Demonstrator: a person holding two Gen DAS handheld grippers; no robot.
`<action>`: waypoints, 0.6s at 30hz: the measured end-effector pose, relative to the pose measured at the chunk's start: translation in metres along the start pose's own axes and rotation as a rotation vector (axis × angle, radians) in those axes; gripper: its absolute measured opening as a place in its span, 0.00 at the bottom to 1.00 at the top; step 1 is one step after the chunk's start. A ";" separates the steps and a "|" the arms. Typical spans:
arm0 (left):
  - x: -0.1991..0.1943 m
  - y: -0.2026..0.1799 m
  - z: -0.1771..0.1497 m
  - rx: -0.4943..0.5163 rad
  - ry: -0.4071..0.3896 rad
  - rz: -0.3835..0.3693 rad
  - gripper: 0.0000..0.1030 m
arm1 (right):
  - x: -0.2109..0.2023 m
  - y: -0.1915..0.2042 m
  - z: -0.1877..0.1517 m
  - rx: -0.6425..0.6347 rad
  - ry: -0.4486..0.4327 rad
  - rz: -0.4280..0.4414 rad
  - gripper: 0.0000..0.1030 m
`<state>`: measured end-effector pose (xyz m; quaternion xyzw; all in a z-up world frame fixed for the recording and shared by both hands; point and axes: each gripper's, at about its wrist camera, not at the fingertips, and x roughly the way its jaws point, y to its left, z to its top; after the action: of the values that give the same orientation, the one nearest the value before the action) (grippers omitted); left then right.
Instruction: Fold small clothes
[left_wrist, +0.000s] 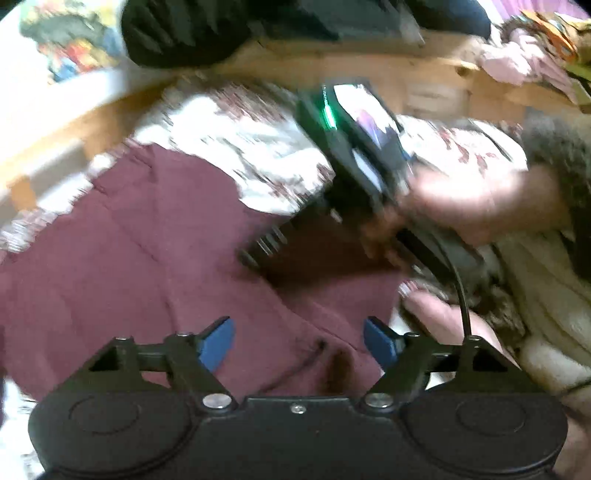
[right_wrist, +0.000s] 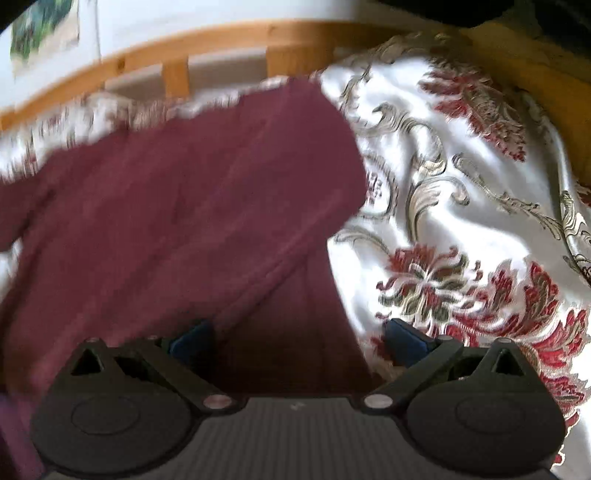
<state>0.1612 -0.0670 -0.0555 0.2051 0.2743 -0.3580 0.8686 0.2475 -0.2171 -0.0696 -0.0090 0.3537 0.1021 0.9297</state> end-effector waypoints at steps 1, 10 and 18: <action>-0.008 0.001 0.002 -0.014 -0.025 0.027 0.82 | -0.001 0.001 -0.001 -0.008 -0.005 -0.001 1.00; -0.069 0.077 0.020 -0.213 -0.020 0.453 0.99 | -0.019 -0.010 0.001 0.074 -0.041 0.037 1.00; -0.139 0.192 -0.030 -0.118 0.328 0.838 0.99 | -0.032 -0.019 0.009 0.135 -0.101 0.062 1.00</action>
<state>0.2096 0.1469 0.0383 0.3027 0.3214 0.0781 0.8939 0.2338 -0.2409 -0.0431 0.0699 0.3126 0.1072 0.9412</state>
